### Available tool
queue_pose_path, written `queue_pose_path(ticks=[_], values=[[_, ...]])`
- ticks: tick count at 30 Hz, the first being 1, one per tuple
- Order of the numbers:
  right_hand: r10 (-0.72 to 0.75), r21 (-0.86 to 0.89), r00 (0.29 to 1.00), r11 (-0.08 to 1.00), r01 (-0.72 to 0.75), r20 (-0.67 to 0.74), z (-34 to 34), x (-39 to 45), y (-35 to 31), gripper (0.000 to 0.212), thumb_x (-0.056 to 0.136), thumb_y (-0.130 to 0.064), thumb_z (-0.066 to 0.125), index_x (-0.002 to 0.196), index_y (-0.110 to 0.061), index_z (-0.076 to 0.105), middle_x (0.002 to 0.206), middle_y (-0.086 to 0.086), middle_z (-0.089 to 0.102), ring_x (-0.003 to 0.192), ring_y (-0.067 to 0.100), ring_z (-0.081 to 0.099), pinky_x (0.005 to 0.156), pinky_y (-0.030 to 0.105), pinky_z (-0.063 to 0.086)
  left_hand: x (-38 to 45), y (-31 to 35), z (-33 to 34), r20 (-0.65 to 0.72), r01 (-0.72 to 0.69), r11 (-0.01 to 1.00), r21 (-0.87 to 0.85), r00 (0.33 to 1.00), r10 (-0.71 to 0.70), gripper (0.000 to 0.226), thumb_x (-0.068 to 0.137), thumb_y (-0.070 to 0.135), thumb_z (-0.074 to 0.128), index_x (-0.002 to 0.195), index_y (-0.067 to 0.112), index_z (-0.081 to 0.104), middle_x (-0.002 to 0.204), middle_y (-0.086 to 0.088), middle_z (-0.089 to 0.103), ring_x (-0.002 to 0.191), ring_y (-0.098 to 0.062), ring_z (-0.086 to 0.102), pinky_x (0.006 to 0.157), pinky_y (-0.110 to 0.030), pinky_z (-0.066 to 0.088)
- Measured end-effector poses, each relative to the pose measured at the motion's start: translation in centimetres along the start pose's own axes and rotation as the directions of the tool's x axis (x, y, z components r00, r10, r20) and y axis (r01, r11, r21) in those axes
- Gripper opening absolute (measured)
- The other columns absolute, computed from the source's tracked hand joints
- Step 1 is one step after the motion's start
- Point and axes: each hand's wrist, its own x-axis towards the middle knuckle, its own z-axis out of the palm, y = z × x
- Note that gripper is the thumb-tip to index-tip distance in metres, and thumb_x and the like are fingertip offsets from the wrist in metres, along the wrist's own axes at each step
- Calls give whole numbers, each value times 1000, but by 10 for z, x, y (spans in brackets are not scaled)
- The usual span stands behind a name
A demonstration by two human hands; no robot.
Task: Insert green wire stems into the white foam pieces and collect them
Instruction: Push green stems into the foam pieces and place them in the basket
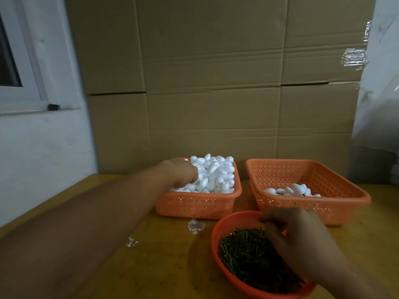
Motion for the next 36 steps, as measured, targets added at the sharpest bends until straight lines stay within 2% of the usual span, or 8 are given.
queue_pose_path(ticks=[2,9,13,19,22,26,31,36], values=[[-2,-5,1000,1000,2,17,1,1,1,21,88,-27,64,102,-38,76,84,-23,72,78,3,67,88,37,51,-2,5,-2,16,21,1000,-3,1000,-21,30,94,33,53,118,18,62,111,1,66,94,-16,64,71,-30,45],[8,-2,1000,1000,-8,28,4,1,3,22,89,-27,64,104,-39,75,84,-25,71,79,2,67,90,37,51,1,-3,3,-26,-128,977,168,991,134,33,105,25,42,123,11,64,127,-10,61,119,-28,55,95,-36,43],[1,-10,1000,1000,-1,22,4,1,3,22,89,-26,64,103,-39,75,84,-27,70,79,-1,66,90,38,52,12,-11,11,-39,-179,969,171,981,189,25,99,23,46,112,11,64,117,-8,61,112,-27,55,87,-34,42],[-3,-29,1000,1000,4,26,3,2,3,22,89,-27,62,102,-38,75,81,-23,71,75,3,67,87,36,53,23,-28,10,-154,-341,925,166,918,366,6,97,28,61,94,31,56,108,5,55,94,-19,58,80,-41,51],[-7,-35,1000,999,8,23,3,2,3,22,89,-27,62,102,-37,76,84,-21,72,77,4,67,86,37,53,18,-28,10,-281,-427,904,28,865,417,3,98,31,62,102,30,61,105,11,50,91,-14,54,75,-32,45],[0,-25,999,1000,1,37,4,2,1,23,88,-23,64,104,-34,77,90,-18,75,78,4,68,78,34,56,-4,-18,14,-409,-480,868,-130,823,394,6,98,29,63,102,25,64,100,10,65,89,-13,63,80,-38,52],[-7,-46,999,999,9,51,5,0,1,22,89,-25,64,104,-34,76,90,-19,74,76,2,67,73,32,58,-45,7,34,-589,-605,687,-404,746,311,5,94,22,69,96,17,66,88,14,68,80,5,63,72,-11,42],[-22,-101,989,994,36,145,5,1,2,17,90,-31,64,102,-36,75,90,-17,74,78,5,68,74,32,59,-86,36,56,-579,-613,426,-665,784,223,22,98,12,60,113,29,58,93,6,69,85,-10,67,76,-32,54]])
